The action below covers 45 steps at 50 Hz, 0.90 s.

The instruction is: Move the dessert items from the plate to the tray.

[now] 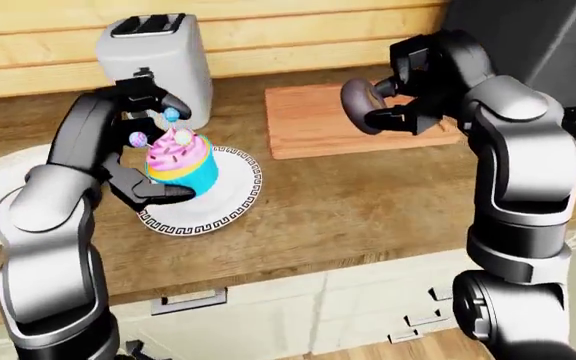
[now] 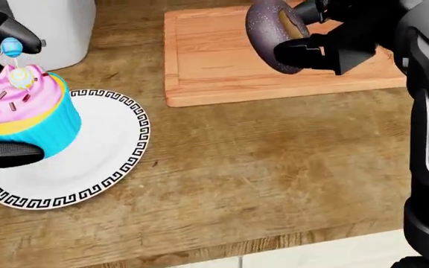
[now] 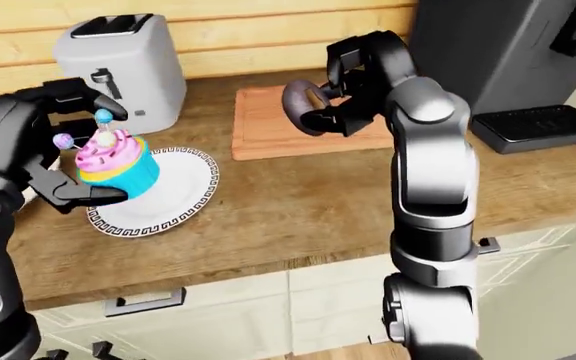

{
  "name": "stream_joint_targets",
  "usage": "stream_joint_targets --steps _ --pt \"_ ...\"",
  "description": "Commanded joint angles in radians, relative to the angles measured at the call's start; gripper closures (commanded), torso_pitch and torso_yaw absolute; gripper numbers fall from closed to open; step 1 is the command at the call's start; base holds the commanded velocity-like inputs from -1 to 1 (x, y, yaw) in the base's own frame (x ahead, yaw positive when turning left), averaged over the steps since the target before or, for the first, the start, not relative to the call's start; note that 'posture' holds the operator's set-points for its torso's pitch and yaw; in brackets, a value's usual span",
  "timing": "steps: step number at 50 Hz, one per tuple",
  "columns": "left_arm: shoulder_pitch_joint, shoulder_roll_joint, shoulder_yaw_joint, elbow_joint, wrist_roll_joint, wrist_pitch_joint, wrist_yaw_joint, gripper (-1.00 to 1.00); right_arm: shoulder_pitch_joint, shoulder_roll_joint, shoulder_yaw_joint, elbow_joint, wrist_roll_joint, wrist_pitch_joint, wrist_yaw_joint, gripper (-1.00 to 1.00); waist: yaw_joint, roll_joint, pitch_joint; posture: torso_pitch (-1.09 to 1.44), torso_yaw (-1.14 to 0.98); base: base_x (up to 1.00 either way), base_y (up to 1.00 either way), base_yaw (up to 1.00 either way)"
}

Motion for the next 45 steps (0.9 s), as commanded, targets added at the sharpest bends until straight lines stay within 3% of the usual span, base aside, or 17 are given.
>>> stream_joint_targets --steps 1,4,7,8,13,14,15,17,20,21,23,28,32,34,35,41,45 --pt "-0.023 0.005 0.002 -0.026 -0.001 -0.027 0.009 1.0 -0.034 -0.019 -0.02 -0.033 -0.003 -0.036 -0.011 1.0 -0.003 -0.003 -0.038 0.0 0.0 0.08 -0.12 0.0" --pt "-0.021 0.004 0.004 -0.026 -0.002 -0.028 0.012 1.0 -0.035 -0.018 -0.017 -0.026 -0.012 -0.041 -0.021 1.0 0.012 -0.01 -0.029 0.0 0.0 0.11 -0.06 0.0" --pt "-0.016 0.004 0.004 -0.029 -0.002 -0.03 0.012 1.0 -0.029 -0.02 -0.01 -0.025 -0.03 -0.055 -0.013 1.0 0.033 -0.079 -0.009 0.0 0.0 0.0 0.0 0.0" --pt "-0.016 0.003 0.005 -0.029 -0.002 -0.031 0.014 1.0 -0.031 -0.017 -0.016 -0.025 -0.028 -0.054 -0.013 1.0 0.026 -0.057 -0.005 0.0 0.0 0.0 0.0 0.0" --pt "-0.009 -0.001 0.004 -0.031 -0.004 -0.034 0.018 1.0 -0.022 -0.013 -0.014 -0.036 -0.027 -0.051 0.001 1.0 0.008 -0.048 -0.016 0.0 0.0 0.0 0.0 0.0" --pt "-0.008 -0.001 0.005 -0.033 -0.005 -0.034 0.017 1.0 -0.022 -0.013 -0.017 -0.044 -0.025 -0.048 0.003 1.0 0.002 -0.049 -0.043 0.0 0.0 0.06 0.0 0.0" --pt "-0.008 -0.001 0.005 -0.033 -0.006 -0.035 0.017 1.0 -0.023 -0.015 -0.015 -0.044 -0.025 -0.05 0.006 1.0 -0.003 -0.044 -0.045 0.0 0.0 0.12 0.0 0.0" --pt "-0.007 -0.002 0.004 -0.035 -0.006 -0.034 0.017 1.0 -0.02 -0.015 -0.011 -0.043 -0.031 -0.057 0.009 1.0 -0.006 -0.029 -0.022 0.0 0.0 0.34 0.0 0.0" --pt "-0.004 -0.001 0.005 -0.036 -0.005 -0.034 0.017 1.0 -0.014 -0.017 -0.001 -0.046 -0.046 -0.06 0.023 1.0 -0.007 -0.014 -0.022 0.0 0.0 0.33 0.0 0.0" --pt "-0.005 0.001 0.006 -0.037 -0.005 -0.032 0.015 1.0 -0.016 -0.014 -0.004 -0.047 -0.047 -0.058 0.024 1.0 -0.009 -0.01 0.008 0.0 0.0 0.05 0.0 0.0" --pt "-0.008 0.001 0.005 -0.038 -0.005 -0.029 0.016 1.0 -0.016 -0.012 -0.002 -0.046 -0.056 -0.057 0.031 1.0 -0.015 -0.02 -0.019 0.0 0.0 0.01 0.0 0.0" --pt "-0.019 0.003 0.001 -0.032 -0.004 -0.027 0.015 1.0 -0.027 -0.008 -0.001 -0.032 -0.072 -0.068 0.037 1.0 -0.022 -0.014 -0.009 0.0 0.0 0.0 0.0 0.0" --pt "-0.025 0.004 -0.004 -0.032 -0.001 -0.023 0.013 1.0 -0.032 -0.005 -0.004 -0.033 -0.075 -0.069 0.04 1.0 -0.033 0.043 -0.022 0.0 0.0 0.0 0.0 0.0" --pt "-0.026 0.002 -0.005 -0.031 0.001 -0.024 0.013 1.0 -0.03 -0.01 0.001 -0.038 -0.079 -0.067 0.048 1.0 -0.032 0.023 -0.019 0.0 0.0 0.0 0.0 0.0" --pt "-0.027 0.002 -0.005 -0.032 0.001 -0.023 0.012 1.0 -0.031 -0.001 -0.012 -0.046 -0.071 -0.067 0.043 1.0 -0.021 0.031 -0.049 0.0 0.0 0.0 0.0 0.3" --pt "-0.022 -0.002 -0.008 -0.033 0.008 -0.029 0.009 1.0 -0.018 -0.003 -0.017 -0.045 -0.057 -0.078 0.027 1.0 0.013 0.032 -0.052 0.0 0.0 0.0 0.0 0.95" --pt "-0.018 -0.004 -0.006 -0.035 0.011 -0.03 0.008 1.0 -0.019 -0.003 -0.013 -0.034 -0.061 -0.086 0.018 1.0 0.0 -0.001 -0.008 0.0 0.0 0.0 0.0 0.4"
